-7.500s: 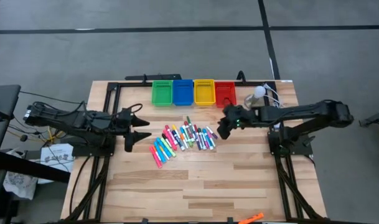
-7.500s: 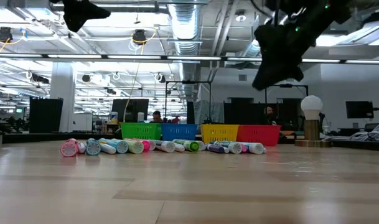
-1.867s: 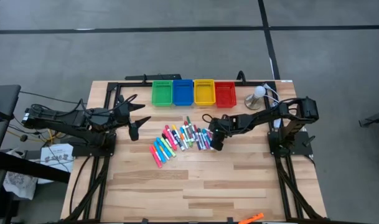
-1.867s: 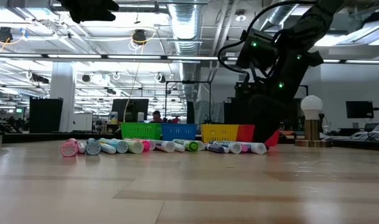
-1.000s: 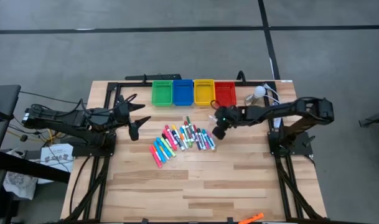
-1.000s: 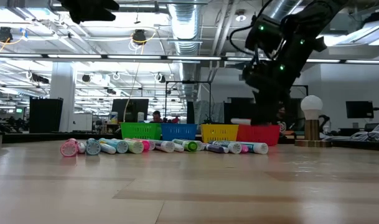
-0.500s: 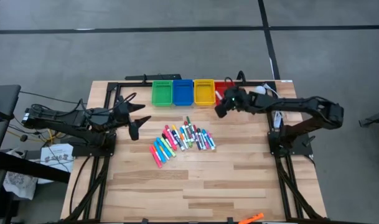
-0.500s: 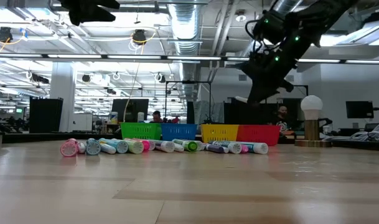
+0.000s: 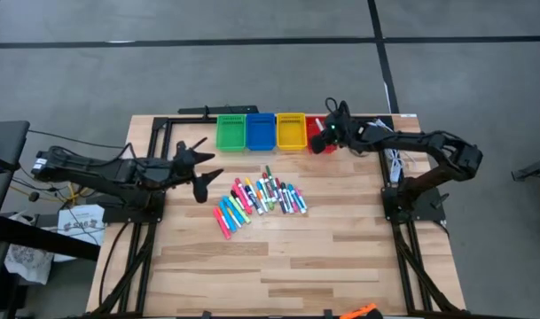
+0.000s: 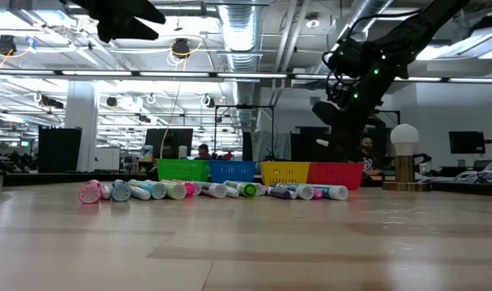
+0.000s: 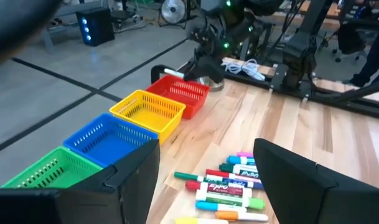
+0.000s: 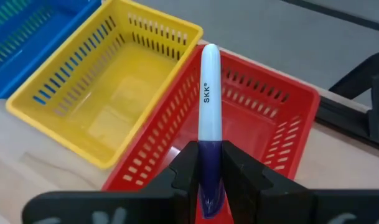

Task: Pick & Place Markers
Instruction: Put the purple mini marker into the red basket, then put the right pink mini marker into the red basket, then put the pink mini marker into the red basket

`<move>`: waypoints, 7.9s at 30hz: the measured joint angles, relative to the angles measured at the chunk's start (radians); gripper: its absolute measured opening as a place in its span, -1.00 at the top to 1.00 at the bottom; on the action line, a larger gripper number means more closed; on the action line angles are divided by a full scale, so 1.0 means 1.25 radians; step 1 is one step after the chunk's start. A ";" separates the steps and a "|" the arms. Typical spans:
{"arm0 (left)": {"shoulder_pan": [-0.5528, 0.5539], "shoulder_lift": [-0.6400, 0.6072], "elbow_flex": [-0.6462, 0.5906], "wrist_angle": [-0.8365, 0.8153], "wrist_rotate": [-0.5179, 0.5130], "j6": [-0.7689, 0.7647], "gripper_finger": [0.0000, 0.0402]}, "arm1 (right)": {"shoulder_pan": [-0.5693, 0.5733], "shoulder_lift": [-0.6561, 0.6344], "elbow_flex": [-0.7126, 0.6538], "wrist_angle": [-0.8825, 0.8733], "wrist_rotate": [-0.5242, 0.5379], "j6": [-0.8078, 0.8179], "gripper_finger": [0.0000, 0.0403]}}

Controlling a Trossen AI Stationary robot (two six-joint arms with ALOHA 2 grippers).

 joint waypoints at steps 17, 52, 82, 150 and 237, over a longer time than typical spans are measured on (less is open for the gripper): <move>0.000 0.025 0.000 0.037 0.000 0.000 -0.29 | 0.002 -0.001 0.000 0.000 -0.005 -0.036 0.43; 0.082 -0.012 0.000 0.005 0.222 0.041 -0.29 | 0.434 -0.003 0.090 -0.054 -0.084 0.164 0.41; 0.125 -0.001 0.000 -0.003 0.219 0.109 -0.29 | 0.594 0.144 0.066 -0.102 0.079 0.357 0.45; 0.124 0.003 0.000 -0.008 0.219 0.109 -0.29 | 0.471 0.218 0.106 -0.202 -0.087 0.356 0.75; 0.153 0.045 0.000 0.019 0.465 0.006 -0.29 | 0.167 0.174 0.448 -0.570 0.000 0.040 0.50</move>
